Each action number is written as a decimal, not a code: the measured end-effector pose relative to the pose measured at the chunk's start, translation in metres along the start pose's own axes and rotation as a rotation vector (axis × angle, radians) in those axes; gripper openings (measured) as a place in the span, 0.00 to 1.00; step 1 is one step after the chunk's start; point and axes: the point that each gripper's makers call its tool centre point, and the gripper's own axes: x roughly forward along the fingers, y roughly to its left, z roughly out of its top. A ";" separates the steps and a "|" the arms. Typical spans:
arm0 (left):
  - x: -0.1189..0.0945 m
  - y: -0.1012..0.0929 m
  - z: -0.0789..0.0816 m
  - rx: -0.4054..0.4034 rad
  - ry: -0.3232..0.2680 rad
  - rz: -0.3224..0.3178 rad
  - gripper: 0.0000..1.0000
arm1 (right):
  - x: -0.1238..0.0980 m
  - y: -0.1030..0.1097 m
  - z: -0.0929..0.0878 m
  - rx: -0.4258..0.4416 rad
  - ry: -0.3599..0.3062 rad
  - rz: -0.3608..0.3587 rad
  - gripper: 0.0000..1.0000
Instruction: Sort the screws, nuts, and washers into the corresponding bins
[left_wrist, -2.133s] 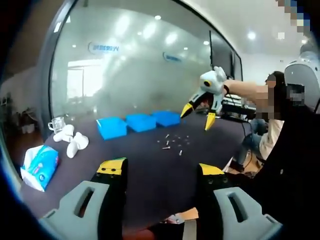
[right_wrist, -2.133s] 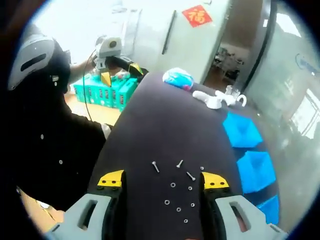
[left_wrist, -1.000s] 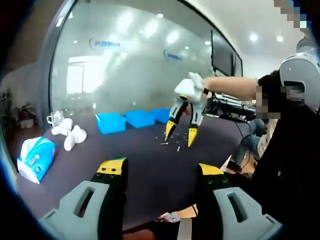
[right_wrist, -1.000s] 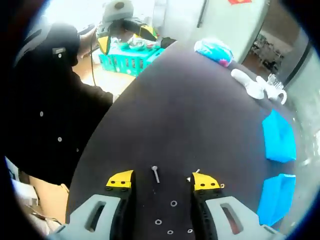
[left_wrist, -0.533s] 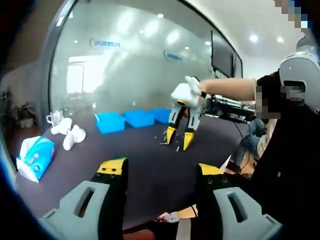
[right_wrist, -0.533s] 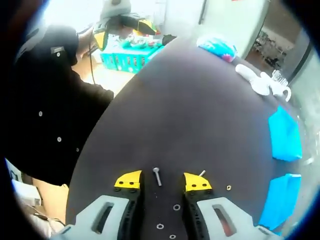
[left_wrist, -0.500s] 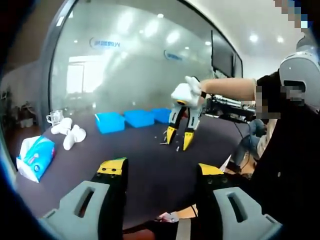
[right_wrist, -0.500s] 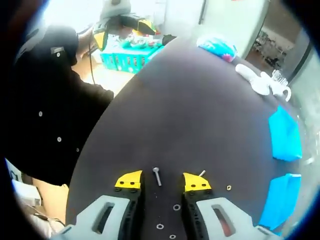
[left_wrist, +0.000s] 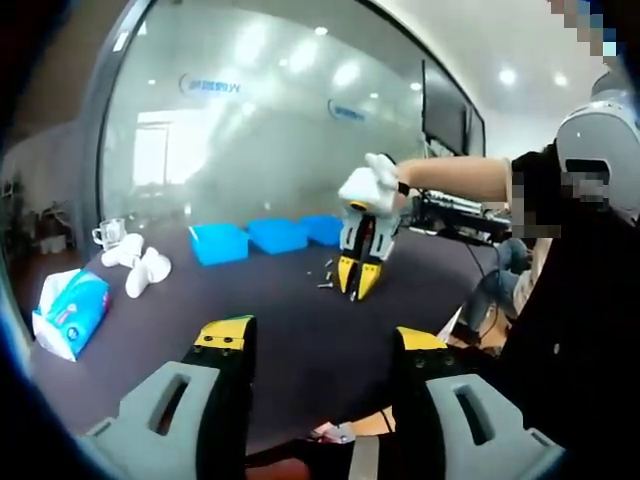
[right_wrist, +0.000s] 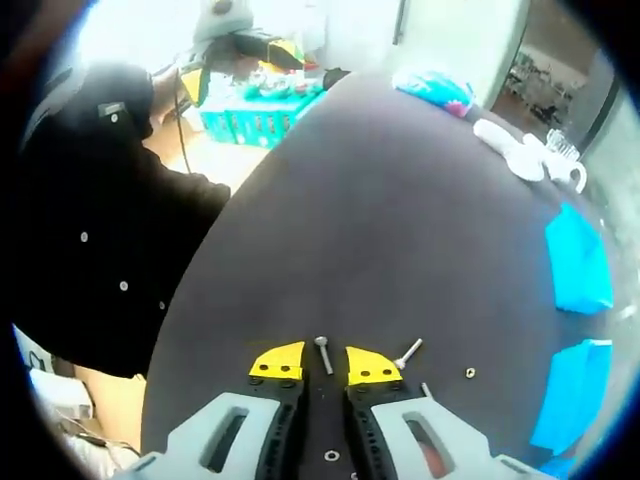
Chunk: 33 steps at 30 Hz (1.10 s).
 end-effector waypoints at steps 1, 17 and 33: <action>0.000 0.000 0.000 -0.001 0.000 -0.001 0.52 | 0.001 0.000 0.000 -0.003 0.001 0.001 0.10; -0.001 -0.003 0.002 -0.001 -0.007 -0.003 0.52 | 0.001 0.010 -0.002 0.040 0.022 0.053 0.00; 0.000 0.003 0.010 -0.009 -0.041 0.000 0.52 | -0.065 0.019 0.012 0.258 -0.281 -0.062 0.00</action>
